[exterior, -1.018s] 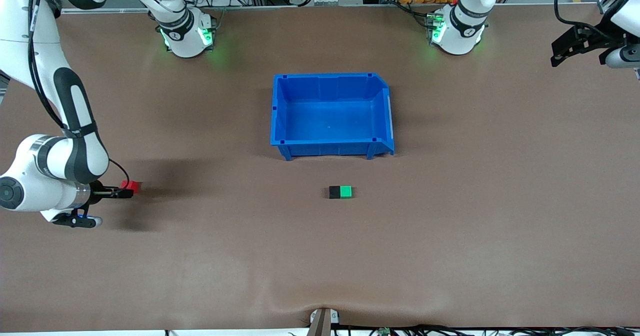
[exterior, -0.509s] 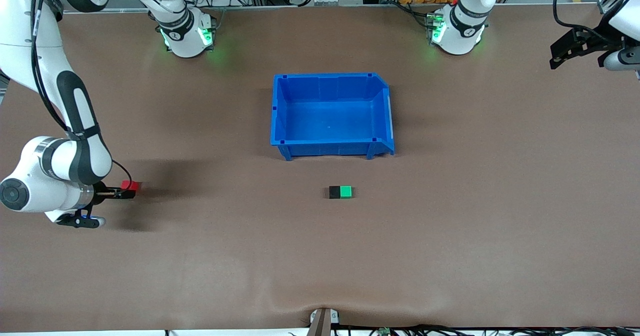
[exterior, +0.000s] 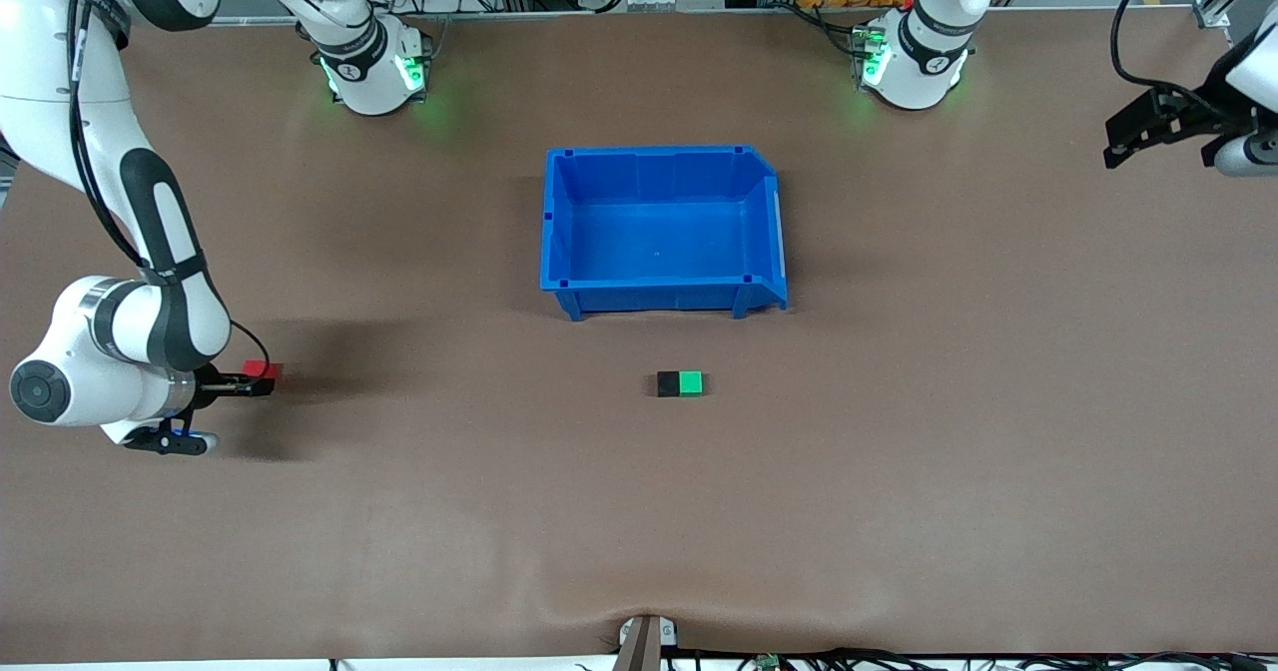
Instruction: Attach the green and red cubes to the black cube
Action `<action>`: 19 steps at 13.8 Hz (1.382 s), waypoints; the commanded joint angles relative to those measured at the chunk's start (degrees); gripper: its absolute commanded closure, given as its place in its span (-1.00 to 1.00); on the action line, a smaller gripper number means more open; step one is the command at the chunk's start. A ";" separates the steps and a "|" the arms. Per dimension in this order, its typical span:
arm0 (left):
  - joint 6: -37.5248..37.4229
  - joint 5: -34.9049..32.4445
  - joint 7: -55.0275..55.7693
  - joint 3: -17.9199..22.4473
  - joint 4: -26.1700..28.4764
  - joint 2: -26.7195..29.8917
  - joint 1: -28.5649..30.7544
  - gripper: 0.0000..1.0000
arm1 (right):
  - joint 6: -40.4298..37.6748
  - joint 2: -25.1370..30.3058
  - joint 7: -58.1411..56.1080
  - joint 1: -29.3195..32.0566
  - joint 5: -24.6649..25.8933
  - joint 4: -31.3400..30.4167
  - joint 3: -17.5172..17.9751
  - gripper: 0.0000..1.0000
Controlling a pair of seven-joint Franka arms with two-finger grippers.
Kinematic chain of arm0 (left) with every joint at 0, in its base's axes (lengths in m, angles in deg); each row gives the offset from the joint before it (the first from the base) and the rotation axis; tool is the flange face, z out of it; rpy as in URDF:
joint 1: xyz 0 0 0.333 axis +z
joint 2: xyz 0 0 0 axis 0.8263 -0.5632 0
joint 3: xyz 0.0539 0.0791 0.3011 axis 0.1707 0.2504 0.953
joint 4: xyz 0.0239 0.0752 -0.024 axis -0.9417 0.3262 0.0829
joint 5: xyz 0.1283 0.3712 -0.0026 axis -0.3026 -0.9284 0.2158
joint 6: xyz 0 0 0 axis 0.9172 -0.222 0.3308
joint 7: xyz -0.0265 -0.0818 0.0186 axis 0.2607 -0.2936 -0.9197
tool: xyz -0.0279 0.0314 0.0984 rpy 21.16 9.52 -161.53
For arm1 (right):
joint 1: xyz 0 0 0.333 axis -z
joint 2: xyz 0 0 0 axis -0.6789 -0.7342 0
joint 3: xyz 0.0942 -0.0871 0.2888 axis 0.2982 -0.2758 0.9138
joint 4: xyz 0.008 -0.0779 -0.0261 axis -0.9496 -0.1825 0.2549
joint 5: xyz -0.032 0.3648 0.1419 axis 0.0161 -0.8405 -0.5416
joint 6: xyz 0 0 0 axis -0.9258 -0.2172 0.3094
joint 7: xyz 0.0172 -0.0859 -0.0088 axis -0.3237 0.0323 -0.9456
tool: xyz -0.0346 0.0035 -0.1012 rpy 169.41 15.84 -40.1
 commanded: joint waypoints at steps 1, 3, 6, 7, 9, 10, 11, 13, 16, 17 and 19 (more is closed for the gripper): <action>-0.83 0.72 -0.42 -0.08 -4.96 -3.88 0.04 -1.00 | 0.44 -0.40 -0.44 1.03 0.91 0.07 0.91 -0.44; -0.83 0.55 0.46 -0.08 -5.85 -6.25 -0.22 -1.00 | 0.44 -0.57 -0.36 0.94 0.91 0.07 0.91 -0.32; -0.83 0.64 0.38 -0.17 -5.76 -6.35 0.04 -1.00 | 0.44 -0.84 -0.36 0.94 0.82 0.07 0.91 -0.16; -0.92 0.64 0.12 -0.17 -5.68 -6.34 0.04 -1.00 | 0.44 -0.93 -0.36 0.94 0.82 -0.02 0.91 -0.13; -1.35 0.72 0.02 -0.08 -5.76 -6.70 0.21 -1.00 | 0.44 -1.19 -0.36 0.94 0.82 0.07 1.00 -0.07; -1.36 0.64 0.11 -0.17 -5.68 -6.78 0.04 -1.00 | 0.44 -1.28 -0.36 0.94 0.82 0.07 0.91 0.00; -1.36 0.55 0.03 -0.17 -5.59 -7.39 -0.31 -1.00 | 0.44 -1.28 -0.36 0.94 0.82 0.07 1.00 0.13; -1.36 0.63 0.28 -0.52 -5.68 -9.50 -1.01 -1.00 | 0.35 -1.28 -0.36 0.85 0.82 0.07 1.00 0.46; -1.10 1.42 0.03 -0.69 -5.85 -10.83 -0.49 -1.00 | 0.26 -1.28 -0.18 0.76 0.82 0.07 1.00 0.86; -0.83 2.56 -0.06 -0.61 -5.85 -10.91 -0.75 -1.00 | 0.00 -1.28 0.08 0.76 0.82 0.16 0.91 0.99; -0.22 2.22 0.89 -0.69 -7.77 -11.79 -1.37 -1.00 | -0.26 -1.19 0.52 0.59 0.65 0.42 1.00 1.00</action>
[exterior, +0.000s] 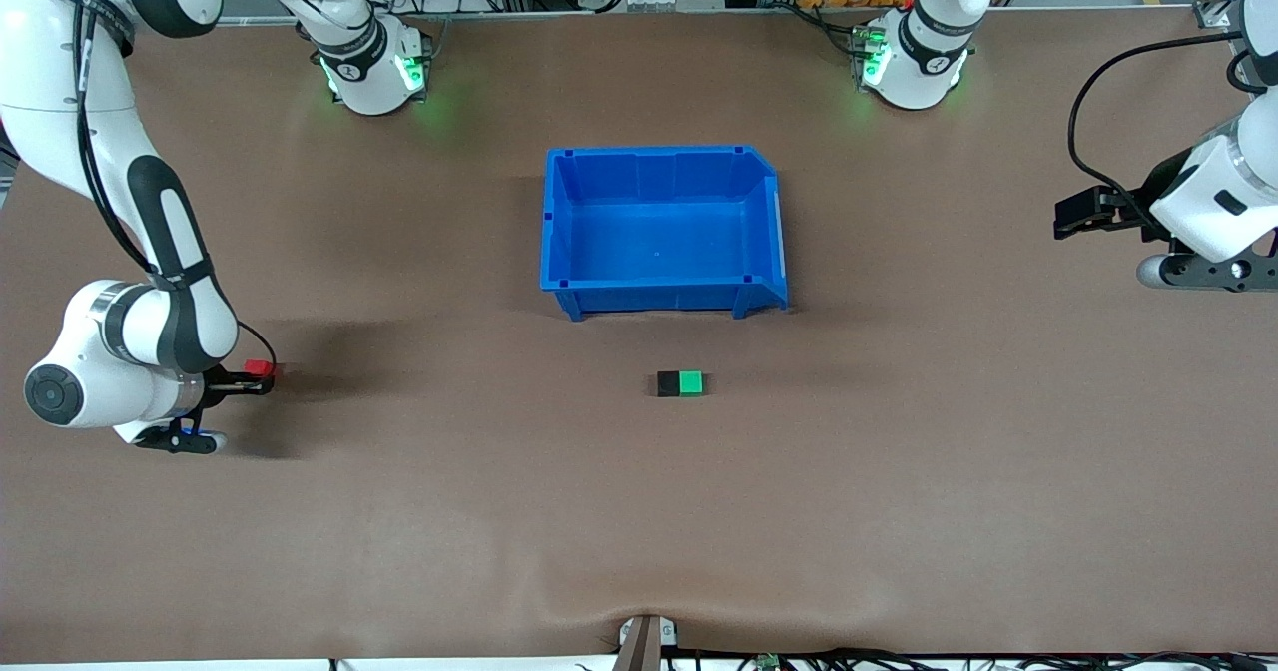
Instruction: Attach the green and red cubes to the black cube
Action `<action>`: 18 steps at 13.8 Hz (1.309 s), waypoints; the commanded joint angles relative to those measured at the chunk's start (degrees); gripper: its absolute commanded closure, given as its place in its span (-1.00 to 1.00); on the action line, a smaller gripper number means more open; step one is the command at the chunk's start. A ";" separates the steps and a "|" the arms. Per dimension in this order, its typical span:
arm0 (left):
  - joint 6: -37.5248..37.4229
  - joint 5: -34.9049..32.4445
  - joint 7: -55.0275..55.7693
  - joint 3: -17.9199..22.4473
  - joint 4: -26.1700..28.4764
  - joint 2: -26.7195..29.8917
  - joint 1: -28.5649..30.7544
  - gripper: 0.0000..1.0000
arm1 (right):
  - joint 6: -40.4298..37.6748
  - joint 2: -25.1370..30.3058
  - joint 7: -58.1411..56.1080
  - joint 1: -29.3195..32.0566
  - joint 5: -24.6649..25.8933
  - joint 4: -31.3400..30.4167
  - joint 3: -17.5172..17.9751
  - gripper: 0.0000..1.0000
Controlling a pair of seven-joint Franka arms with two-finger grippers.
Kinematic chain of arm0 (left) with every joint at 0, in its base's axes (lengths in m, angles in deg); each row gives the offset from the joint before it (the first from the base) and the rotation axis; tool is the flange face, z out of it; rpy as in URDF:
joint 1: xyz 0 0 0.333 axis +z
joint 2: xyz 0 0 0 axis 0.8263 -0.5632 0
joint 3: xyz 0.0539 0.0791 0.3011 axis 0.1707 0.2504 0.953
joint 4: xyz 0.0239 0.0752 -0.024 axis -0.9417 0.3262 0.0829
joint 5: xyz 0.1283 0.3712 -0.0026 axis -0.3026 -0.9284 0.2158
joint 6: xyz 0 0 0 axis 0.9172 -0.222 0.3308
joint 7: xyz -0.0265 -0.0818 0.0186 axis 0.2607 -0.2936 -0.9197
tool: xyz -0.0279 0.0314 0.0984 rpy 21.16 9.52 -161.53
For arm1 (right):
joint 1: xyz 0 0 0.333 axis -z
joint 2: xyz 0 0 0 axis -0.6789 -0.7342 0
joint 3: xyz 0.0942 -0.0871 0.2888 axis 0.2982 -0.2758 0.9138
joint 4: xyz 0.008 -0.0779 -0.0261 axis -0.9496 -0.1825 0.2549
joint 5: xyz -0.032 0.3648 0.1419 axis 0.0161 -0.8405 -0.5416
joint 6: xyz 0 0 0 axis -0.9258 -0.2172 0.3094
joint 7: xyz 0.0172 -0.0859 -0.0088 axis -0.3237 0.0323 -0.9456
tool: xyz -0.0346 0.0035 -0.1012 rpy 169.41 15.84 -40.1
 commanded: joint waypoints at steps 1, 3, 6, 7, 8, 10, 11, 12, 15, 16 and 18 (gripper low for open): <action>-0.06 0.50 0.61 -0.06 -4.39 -1.17 -0.72 -1.00 | -0.40 -0.06 0.51 0.59 0.30 0.60 0.90 1.00; 0.20 0.50 0.61 0.02 -5.46 -1.35 -0.73 -1.00 | -0.40 0.11 0.60 0.50 0.03 0.69 0.90 1.00; 2.48 0.33 0.52 0.20 -5.55 -1.35 -0.55 -1.00 | -1.45 0.11 1.21 0.50 -0.14 1.39 0.99 1.00; 3.09 -0.28 0.52 0.20 -5.55 -1.35 -0.46 -1.00 | -1.81 0.11 2.17 0.50 -0.14 1.74 0.99 1.00; 3.19 -1.33 0.61 0.11 -5.55 -1.26 -0.38 -1.00 | -1.81 0.11 3.14 0.42 -0.14 1.74 1.07 1.00; 3.89 -2.83 0.61 0.11 -5.55 -1.26 -0.29 -1.00 | -1.90 0.29 5.42 -0.02 -0.14 1.83 1.16 1.00; 3.89 -2.92 0.70 0.29 -5.55 -1.17 0.06 -1.00 | -2.07 0.29 6.48 -0.11 -0.23 1.83 1.16 1.00; 3.89 -2.84 0.70 0.29 -5.55 -1.17 0.24 -1.00 | -2.33 0.29 7.19 -0.20 -0.23 2.09 1.16 1.00; 3.89 -2.49 0.52 0.38 -5.55 -1.00 0.33 -1.00 | -2.60 0.29 9.21 -0.37 -0.23 2.27 1.25 1.00; 3.89 -2.49 0.61 0.29 -5.55 -1.00 0.07 -1.00 | -2.95 0.29 9.91 -0.46 -0.32 2.36 1.34 1.00; 3.89 -2.22 0.61 0.02 -5.55 -0.82 -0.29 -1.00 | -3.91 0.29 11.32 -0.72 -0.41 2.80 1.34 1.00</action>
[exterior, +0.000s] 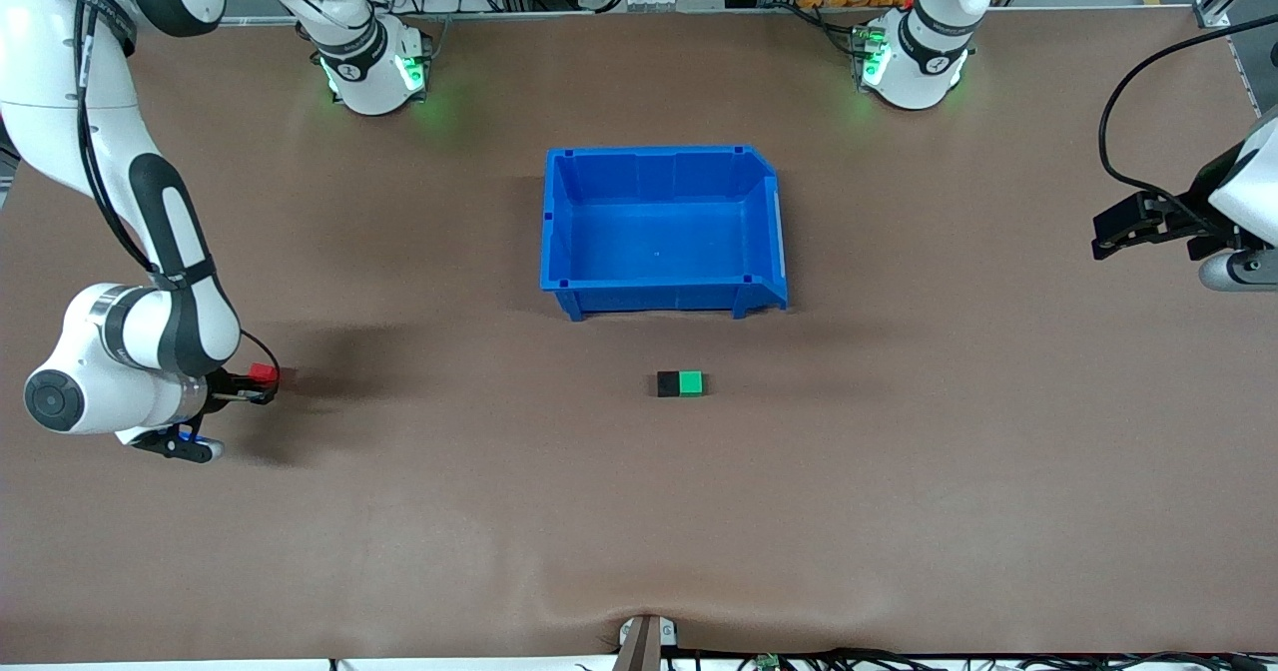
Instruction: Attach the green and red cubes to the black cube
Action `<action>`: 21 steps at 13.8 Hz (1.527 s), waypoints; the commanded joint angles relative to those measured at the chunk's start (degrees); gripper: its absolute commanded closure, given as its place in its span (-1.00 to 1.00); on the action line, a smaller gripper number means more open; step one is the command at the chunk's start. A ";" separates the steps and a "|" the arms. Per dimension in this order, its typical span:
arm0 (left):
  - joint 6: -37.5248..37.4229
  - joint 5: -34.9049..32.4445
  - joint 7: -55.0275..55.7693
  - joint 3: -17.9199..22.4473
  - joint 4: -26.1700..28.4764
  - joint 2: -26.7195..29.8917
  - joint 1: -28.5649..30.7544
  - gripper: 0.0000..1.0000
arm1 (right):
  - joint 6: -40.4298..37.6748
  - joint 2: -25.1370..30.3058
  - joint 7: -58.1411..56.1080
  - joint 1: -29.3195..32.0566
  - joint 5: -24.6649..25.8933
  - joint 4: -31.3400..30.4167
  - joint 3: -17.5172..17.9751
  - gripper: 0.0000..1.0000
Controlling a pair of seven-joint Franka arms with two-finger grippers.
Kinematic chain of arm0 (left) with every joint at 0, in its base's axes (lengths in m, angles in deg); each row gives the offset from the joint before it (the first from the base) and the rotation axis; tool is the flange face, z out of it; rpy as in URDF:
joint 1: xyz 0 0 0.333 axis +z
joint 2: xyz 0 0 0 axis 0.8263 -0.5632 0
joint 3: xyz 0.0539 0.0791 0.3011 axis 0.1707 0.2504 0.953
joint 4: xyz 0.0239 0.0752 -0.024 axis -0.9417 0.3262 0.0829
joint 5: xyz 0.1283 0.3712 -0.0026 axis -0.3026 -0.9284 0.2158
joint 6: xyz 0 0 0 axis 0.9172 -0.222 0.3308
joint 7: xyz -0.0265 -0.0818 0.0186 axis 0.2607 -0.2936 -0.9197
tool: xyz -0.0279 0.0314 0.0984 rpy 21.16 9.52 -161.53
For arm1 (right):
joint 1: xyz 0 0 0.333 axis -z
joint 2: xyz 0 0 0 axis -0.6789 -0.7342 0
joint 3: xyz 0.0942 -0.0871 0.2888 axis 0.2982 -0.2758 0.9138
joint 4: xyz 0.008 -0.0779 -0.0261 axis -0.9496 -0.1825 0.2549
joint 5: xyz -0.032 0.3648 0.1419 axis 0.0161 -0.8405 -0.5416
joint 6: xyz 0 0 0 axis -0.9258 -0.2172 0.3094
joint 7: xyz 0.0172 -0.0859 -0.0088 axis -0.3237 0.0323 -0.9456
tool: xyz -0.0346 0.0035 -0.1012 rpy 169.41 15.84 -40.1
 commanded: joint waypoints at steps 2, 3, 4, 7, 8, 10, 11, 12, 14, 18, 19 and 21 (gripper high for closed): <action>0.05 0.82 0.41 -0.29 -0.92 0.42 -0.32 -1.00 | -2.15 0.28 2.55 -0.41 -0.80 1.11 0.26 1.00; 0.05 1.43 0.41 -0.29 -0.65 0.60 0.03 -1.00 | -2.41 0.37 2.56 -0.32 -2.90 1.11 0.26 1.00; 0.05 1.53 0.49 -0.29 -0.30 0.95 0.03 -1.00 | -3.37 0.46 2.64 -0.32 -4.57 1.11 0.18 1.00; -1.79 1.70 0.41 -0.29 -0.30 2.09 -0.14 -1.00 | -4.26 0.46 3.52 -0.32 -6.26 1.38 0.17 1.00; -1.80 2.57 0.32 -0.38 -0.39 2.01 0.21 -1.00 | -4.35 0.54 4.83 -0.50 -6.26 1.38 0.17 1.00; -1.80 3.11 0.49 -0.21 -0.30 2.09 0.21 -1.00 | -4.26 0.54 7.47 -1.11 -6.26 1.38 0.17 1.00; -1.80 3.11 0.50 -0.29 -0.21 2.09 0.21 -1.00 | -4.26 0.54 8.35 -1.20 -6.26 1.55 0.17 1.00; -1.80 3.11 0.58 -0.29 -0.12 2.09 0.21 -1.00 | -4.26 0.54 9.66 -1.55 -6.26 1.55 0.17 1.00; -1.71 3.28 0.58 -0.29 0.31 2.27 0.21 -1.00 | -4.26 0.54 11.95 -1.90 -6.34 1.55 0.26 1.00; -1.71 3.99 0.58 -0.29 0.23 2.18 0.21 -1.00 | -4.26 0.63 17.48 -3.39 -6.35 1.64 0.26 1.00; -1.71 3.99 0.58 -0.29 0.23 2.10 0.21 -1.00 | -4.26 0.63 18.45 -3.66 -6.35 1.64 0.35 1.00; -1.71 3.99 0.58 -0.29 0.23 2.09 0.21 -1.00 | -4.26 0.63 20.30 -4.18 -6.43 1.64 0.35 1.00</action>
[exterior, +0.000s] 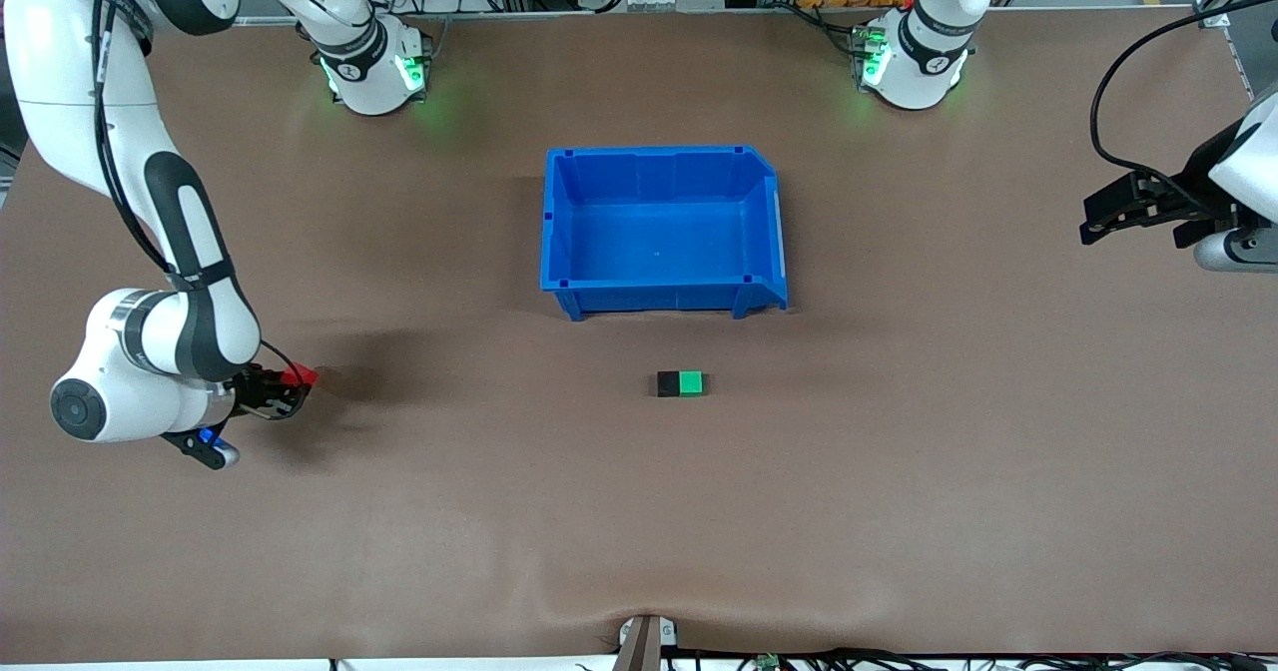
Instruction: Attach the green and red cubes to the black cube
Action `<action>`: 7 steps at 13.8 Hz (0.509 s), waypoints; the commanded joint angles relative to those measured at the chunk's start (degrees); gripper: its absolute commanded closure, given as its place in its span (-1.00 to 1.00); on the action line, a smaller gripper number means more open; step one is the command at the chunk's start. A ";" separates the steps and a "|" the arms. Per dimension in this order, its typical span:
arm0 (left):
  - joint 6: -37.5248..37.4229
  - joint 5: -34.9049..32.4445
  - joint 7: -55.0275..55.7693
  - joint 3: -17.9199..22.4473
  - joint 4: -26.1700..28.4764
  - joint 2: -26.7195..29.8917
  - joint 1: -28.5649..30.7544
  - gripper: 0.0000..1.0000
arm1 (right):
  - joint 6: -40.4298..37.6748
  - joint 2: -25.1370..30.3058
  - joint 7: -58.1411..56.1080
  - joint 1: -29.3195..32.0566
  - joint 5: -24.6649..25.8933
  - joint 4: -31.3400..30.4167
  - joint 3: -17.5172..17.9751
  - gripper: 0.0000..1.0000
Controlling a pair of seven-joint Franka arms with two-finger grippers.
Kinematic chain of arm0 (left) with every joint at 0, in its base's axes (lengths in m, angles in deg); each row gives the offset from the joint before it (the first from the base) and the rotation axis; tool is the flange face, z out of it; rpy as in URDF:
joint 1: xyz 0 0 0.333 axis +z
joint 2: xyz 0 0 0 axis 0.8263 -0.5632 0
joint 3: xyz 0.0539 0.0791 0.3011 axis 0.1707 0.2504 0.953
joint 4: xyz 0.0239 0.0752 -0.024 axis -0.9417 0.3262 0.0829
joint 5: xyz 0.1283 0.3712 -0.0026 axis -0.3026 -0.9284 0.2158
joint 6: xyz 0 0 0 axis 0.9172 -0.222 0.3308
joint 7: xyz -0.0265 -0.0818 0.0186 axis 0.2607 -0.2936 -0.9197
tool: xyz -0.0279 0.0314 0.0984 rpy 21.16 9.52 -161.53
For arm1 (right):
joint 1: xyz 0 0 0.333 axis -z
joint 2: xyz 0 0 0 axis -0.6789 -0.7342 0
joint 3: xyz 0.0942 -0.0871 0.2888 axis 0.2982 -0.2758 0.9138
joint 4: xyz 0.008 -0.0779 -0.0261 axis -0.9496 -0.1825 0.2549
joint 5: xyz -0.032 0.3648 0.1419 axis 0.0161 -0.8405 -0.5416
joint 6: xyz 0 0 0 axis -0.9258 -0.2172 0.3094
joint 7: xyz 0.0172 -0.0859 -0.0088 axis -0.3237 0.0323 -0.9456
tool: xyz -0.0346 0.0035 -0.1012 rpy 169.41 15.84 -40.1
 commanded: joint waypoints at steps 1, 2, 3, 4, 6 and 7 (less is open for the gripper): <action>-0.50 1.03 0.54 -0.11 0.44 0.78 0.26 -1.00 | -0.81 0.59 3.44 -0.60 -0.69 0.20 0.10 1.00; -0.50 1.03 0.54 -0.11 0.44 0.78 0.26 -1.00 | -0.81 0.59 4.24 -0.86 -1.21 0.20 0.10 1.00; -0.50 1.03 0.54 -0.11 0.44 0.78 0.17 -1.00 | -0.81 0.59 4.85 -1.04 -2.26 0.20 0.10 1.00; -0.50 1.12 0.54 -0.11 0.44 0.78 0.26 -1.00 | -0.81 0.59 5.03 -1.13 -3.23 0.20 0.10 1.00; -0.50 1.03 0.62 -0.11 0.44 0.78 0.17 -1.00 | -0.81 0.68 6.69 -1.74 -3.50 0.20 0.10 1.00; -0.50 1.03 0.62 -0.11 0.44 0.78 0.17 -1.00 | -0.81 0.68 8.18 -1.92 -3.50 0.20 0.10 1.00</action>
